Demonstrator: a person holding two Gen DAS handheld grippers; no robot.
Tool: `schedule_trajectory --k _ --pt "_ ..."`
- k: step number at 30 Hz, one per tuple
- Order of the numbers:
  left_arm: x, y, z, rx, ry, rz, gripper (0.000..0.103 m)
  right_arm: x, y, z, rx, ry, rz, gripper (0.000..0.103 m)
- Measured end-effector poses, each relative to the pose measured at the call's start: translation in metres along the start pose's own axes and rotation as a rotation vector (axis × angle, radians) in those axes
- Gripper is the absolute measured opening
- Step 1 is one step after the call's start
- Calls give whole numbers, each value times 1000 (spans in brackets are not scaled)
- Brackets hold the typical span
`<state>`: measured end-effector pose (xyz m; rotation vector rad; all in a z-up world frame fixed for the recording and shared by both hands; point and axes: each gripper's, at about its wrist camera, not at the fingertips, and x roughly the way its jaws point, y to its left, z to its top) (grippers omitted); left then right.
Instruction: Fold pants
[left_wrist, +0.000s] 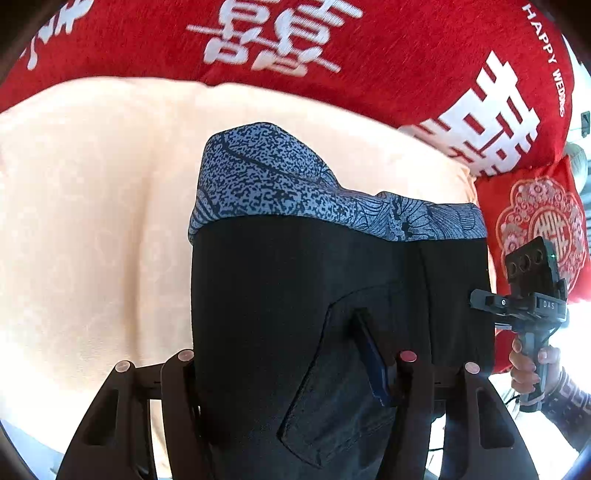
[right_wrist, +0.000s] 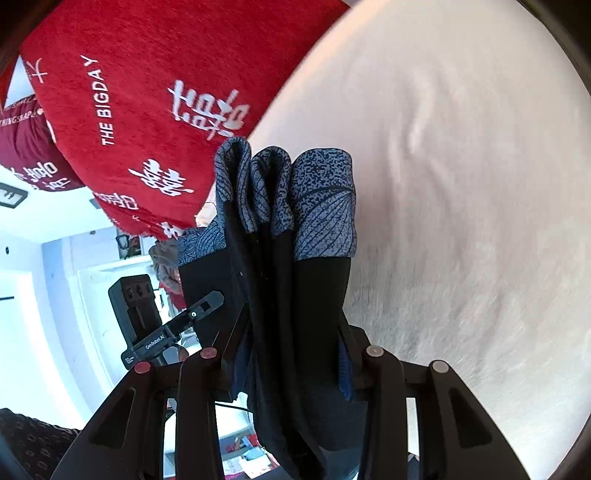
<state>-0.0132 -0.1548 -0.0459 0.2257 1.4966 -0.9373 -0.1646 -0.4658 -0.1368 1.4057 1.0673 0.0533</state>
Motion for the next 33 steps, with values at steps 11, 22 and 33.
schedule_trajectory --k 11,22,33 --pt "22 37 -10 102 -55 58 103 23 -14 -9 -92 -34 -186 62" --pt "-21 -12 -45 170 -57 314 103 -1 24 -58 -35 -85 -520 82" --pt "-90 -72 -91 156 -108 385 103 -20 98 -126 -99 -200 -720 103"
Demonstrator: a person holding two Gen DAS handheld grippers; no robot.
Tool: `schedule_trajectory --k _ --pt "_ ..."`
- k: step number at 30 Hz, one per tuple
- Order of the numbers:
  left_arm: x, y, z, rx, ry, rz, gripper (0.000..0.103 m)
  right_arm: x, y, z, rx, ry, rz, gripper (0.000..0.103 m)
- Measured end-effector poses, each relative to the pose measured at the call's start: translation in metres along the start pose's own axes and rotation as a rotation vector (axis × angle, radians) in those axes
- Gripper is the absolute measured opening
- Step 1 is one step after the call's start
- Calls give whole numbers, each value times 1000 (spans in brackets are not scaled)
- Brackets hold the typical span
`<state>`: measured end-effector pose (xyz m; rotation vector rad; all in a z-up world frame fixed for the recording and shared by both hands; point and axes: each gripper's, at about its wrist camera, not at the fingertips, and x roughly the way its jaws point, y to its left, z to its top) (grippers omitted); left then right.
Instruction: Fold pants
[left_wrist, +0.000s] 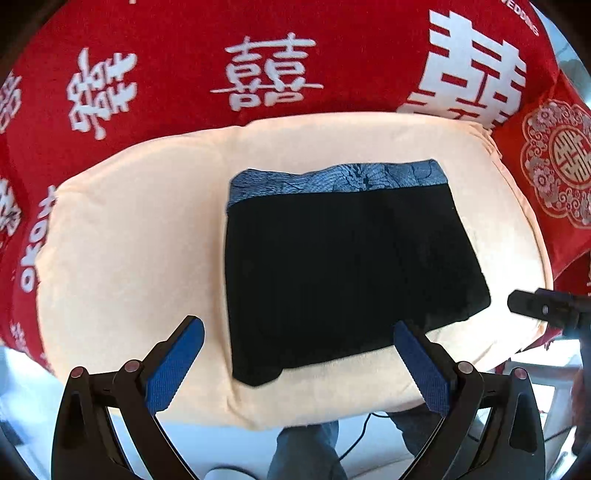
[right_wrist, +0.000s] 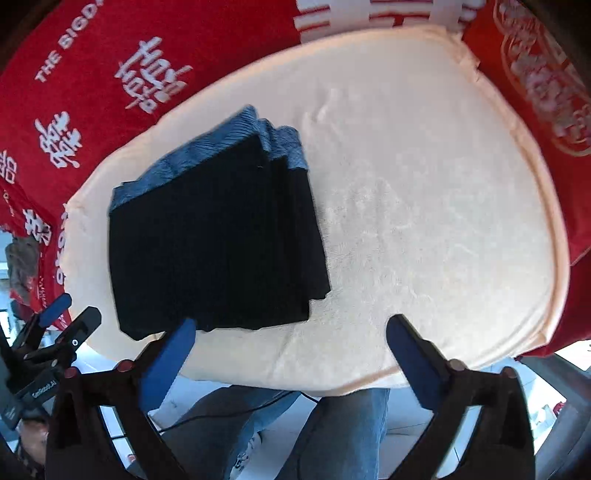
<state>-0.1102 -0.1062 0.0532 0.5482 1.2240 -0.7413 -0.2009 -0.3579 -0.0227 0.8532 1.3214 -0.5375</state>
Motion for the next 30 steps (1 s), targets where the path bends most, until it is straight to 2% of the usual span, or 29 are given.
schedule_trajectory --k 7,16,30 --pt "-37 5 -4 -40 38 63 103 -39 43 -18 -81 -20 -110 103" --pt "-60 15 -14 -86 56 83 103 -64 66 -34 -74 -22 -134 103" --pt "-70 19 -15 -81 54 87 103 -76 85 -27 -120 -38 -169 103"
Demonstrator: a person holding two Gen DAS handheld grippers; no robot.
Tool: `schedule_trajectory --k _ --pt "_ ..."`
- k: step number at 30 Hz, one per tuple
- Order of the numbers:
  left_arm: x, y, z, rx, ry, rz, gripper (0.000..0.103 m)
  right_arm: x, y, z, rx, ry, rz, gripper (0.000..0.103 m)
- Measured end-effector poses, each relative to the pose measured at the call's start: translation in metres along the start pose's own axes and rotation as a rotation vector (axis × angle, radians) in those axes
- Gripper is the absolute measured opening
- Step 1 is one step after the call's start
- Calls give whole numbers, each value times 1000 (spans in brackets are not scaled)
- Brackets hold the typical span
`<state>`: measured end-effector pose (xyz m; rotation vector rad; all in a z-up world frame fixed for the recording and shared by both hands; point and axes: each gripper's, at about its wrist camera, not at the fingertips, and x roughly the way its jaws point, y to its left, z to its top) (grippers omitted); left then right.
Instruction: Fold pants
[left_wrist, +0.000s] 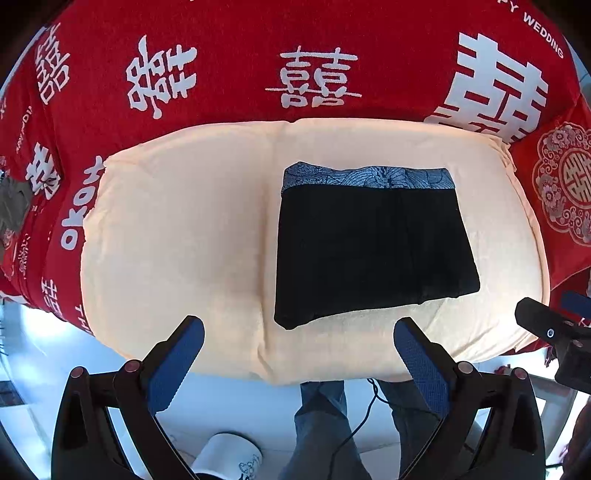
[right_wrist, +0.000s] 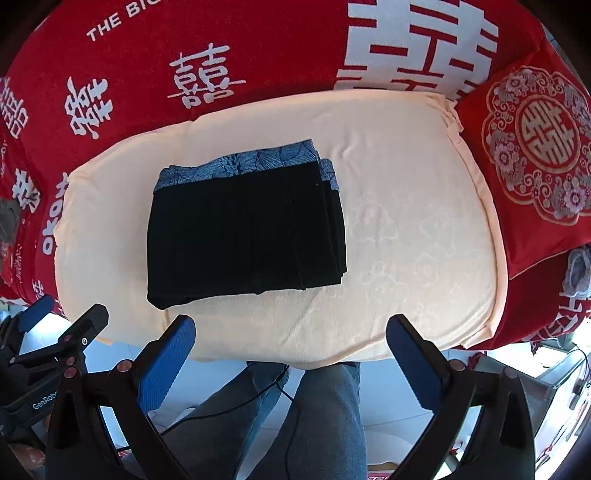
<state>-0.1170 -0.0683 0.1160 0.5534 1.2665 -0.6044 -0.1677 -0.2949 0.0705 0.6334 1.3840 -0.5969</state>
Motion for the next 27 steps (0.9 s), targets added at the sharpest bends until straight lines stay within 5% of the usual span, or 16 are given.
schedule_trajectory --k 27 --pt "1 1 -3 -12 7 -16 103 -3 11 1 -28 0 -12 103"
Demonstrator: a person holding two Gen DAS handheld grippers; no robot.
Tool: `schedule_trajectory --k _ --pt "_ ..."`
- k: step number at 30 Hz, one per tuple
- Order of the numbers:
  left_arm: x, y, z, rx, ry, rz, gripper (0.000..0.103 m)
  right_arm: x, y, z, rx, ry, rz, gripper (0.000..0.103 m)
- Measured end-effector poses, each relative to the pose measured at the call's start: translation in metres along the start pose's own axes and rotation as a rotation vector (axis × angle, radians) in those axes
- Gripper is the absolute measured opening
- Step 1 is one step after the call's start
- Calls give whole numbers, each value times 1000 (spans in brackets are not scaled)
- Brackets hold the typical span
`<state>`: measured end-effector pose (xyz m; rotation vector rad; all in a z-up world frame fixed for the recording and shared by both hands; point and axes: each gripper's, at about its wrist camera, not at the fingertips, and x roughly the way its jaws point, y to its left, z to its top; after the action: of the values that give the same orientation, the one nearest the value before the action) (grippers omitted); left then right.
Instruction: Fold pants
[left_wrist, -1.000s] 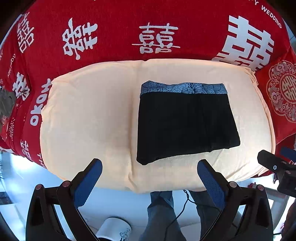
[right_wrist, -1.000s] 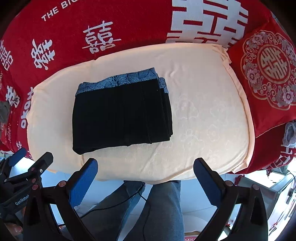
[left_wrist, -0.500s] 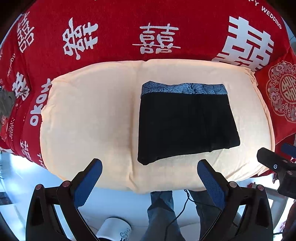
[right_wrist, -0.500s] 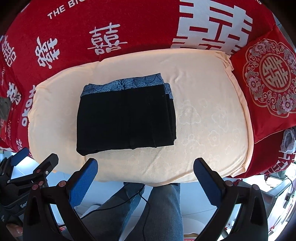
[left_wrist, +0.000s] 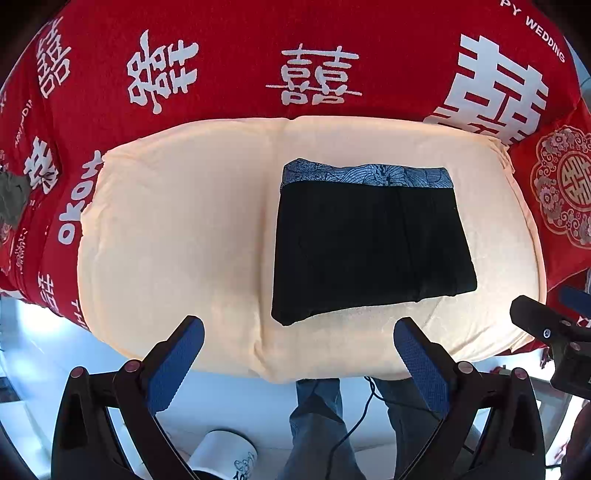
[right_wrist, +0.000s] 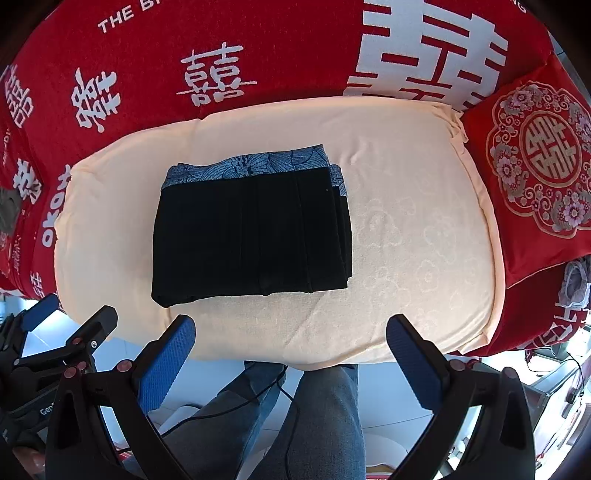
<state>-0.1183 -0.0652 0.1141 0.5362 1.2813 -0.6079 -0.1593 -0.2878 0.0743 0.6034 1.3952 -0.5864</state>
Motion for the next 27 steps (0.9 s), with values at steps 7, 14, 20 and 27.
schedule_trajectory --k 7,14,20,27 --pt "0 -1 0 3 1 0 103 -1 -2 0 6 -2 4 103" --pt "-3 -7 -1 19 -15 5 103 -1 -5 -3 17 -6 6 103" --pt "-1 -7 -1 24 -12 8 103 -1 -4 -3 16 -6 6 103" --pt "0 -6 0 21 -9 14 103 3 -3 -5 5 -2 3 103"
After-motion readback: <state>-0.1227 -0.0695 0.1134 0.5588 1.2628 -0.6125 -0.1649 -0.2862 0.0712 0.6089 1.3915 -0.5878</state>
